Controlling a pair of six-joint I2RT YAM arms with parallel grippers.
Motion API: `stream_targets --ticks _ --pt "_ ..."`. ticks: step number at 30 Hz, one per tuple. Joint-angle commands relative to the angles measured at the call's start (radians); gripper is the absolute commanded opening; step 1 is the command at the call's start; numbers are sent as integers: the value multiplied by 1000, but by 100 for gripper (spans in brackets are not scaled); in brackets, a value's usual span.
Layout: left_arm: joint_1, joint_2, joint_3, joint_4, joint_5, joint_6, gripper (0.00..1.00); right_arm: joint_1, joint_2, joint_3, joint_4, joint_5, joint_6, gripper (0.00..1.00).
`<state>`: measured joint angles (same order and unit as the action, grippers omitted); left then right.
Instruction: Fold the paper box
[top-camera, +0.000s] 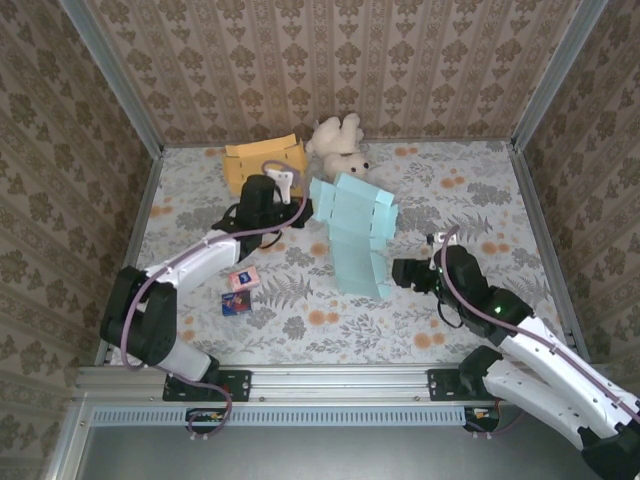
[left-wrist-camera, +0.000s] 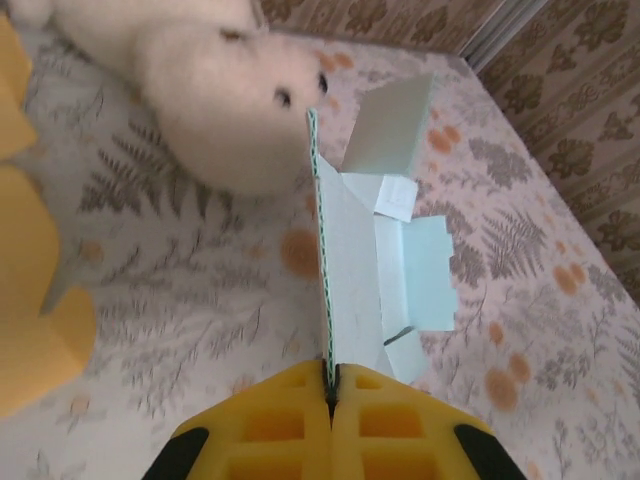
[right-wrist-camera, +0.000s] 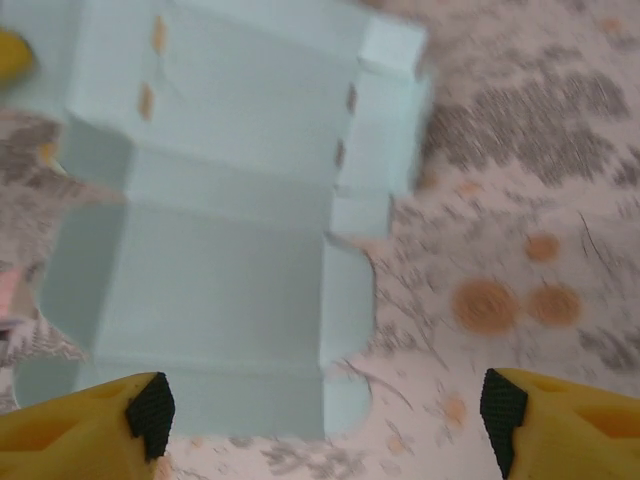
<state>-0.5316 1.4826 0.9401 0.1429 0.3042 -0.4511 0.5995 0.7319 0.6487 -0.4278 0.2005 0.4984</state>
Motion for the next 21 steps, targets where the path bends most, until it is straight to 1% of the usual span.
stream_targets --ticks 1,3,5,6,7,8,10,12,14,17,21 --pt "-10 -135 -69 105 30 21 0 2 89 119 159 -55 -121 78" --pt "-13 -209 -137 144 26 48 0 2 170 197 180 -91 -275 73" --pt "-14 -292 -227 223 14 77 0 1 264 299 165 -165 -529 64" --pt "-16 -327 -269 265 3 91 0 -1 308 345 143 -189 -636 62" --pt "-17 -372 -319 311 -20 109 0 -8 354 394 110 -232 -755 59" --pt "-18 -410 -364 355 -47 127 0 -23 399 444 64 -303 -870 56" --pt "-19 -482 -443 414 -112 156 0 -57 479 537 -44 -438 -1045 53" --pt "-18 -541 -503 458 -161 175 0 -79 546 628 -163 -509 -1185 52" --pt "-18 -589 -546 488 -156 206 0 -96 598 714 -273 -553 -1348 52" --pt "-20 -648 -579 502 -121 248 0 -124 651 832 -333 -559 -1435 51" --pt "-29 -708 -621 540 -114 287 0 -140 748 941 -417 -550 -1540 51"
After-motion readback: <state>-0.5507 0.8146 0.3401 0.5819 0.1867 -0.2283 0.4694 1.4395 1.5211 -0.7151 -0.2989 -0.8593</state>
